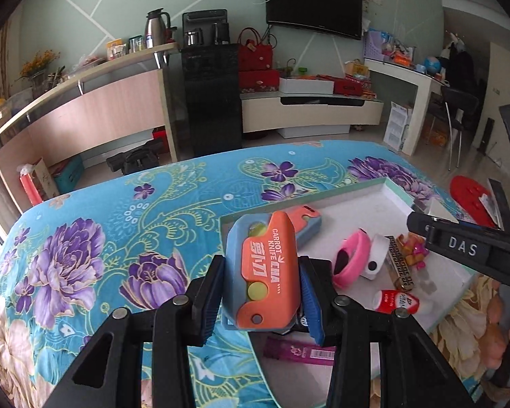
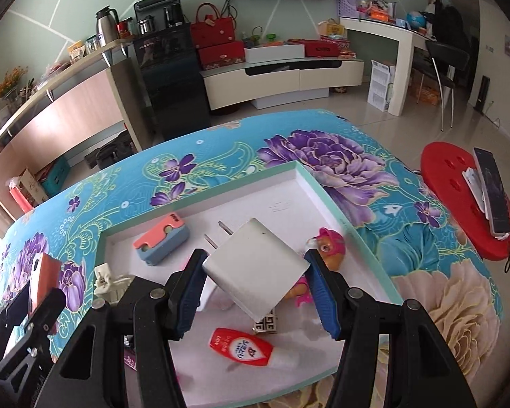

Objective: Organize rigid objects
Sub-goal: 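Lower the toy and cube into the tray and open both tools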

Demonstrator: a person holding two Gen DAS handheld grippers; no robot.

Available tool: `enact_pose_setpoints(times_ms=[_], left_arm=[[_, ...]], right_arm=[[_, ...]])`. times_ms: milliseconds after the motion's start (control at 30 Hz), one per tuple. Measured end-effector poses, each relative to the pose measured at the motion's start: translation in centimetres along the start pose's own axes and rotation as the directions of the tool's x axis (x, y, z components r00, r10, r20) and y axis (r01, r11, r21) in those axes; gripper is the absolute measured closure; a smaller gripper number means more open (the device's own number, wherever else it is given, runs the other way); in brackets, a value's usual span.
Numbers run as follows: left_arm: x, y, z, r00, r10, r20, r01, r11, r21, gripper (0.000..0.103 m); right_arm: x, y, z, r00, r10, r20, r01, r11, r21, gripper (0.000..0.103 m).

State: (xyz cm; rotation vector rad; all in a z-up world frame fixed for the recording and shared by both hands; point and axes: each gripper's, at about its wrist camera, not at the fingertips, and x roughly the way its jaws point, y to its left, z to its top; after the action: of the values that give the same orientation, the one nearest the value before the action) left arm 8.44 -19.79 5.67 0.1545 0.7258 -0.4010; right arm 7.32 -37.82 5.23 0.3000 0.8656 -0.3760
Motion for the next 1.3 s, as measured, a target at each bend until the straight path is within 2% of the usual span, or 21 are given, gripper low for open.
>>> enact_pose_setpoints(times_ms=[267,433,633,767,1167,1267,1300], left_arm=[[1.1,-4.0,-1.1,0.997,-0.040,-0.070,0.045,0.996,0.078,0.058],[2.1,-4.5,-1.7,0.993,-0.035,-0.117,0.044,0.996,0.075,0.058],[3.9,-3.7,-2.7,0.984,-0.031,-0.175,0.036,0.999,0.027,0.058],[4.0,-4.0,-2.9,0.986,-0.006,-0.164,0.014,0.999,0.048,0.058],[3.7,-3.9,-2.7,0.984,-0.021,-0.175,0.030,0.998,0.053,0.058],[3.1,-3.8,-2.5,0.986,-0.029,-0.161,0.039,0.998,0.054,0.054],[2.9,-3.8,-2.4,0.987,-0.031,-0.155,0.040,0.998,0.055,0.050]], right_arm=[[1.8,-0.8,-0.7,0.996,0.012,-0.083,-0.011,1.000,0.014,0.043],[2.7,-1.0,-1.1,0.991,0.015,-0.130,-0.014,1.000,0.011,0.043],[3.6,-0.7,-1.5,0.987,0.032,-0.160,-0.033,0.999,-0.006,0.043],[4.1,-0.4,-1.7,0.984,0.040,-0.175,-0.043,0.999,-0.015,0.043],[4.6,0.0,-2.0,0.980,0.037,-0.197,-0.043,0.999,-0.026,0.043],[4.5,0.0,-2.0,0.979,0.031,-0.199,-0.037,0.999,-0.028,0.043],[4.4,0.0,-1.9,0.980,0.030,-0.199,-0.037,0.999,-0.032,0.042]])
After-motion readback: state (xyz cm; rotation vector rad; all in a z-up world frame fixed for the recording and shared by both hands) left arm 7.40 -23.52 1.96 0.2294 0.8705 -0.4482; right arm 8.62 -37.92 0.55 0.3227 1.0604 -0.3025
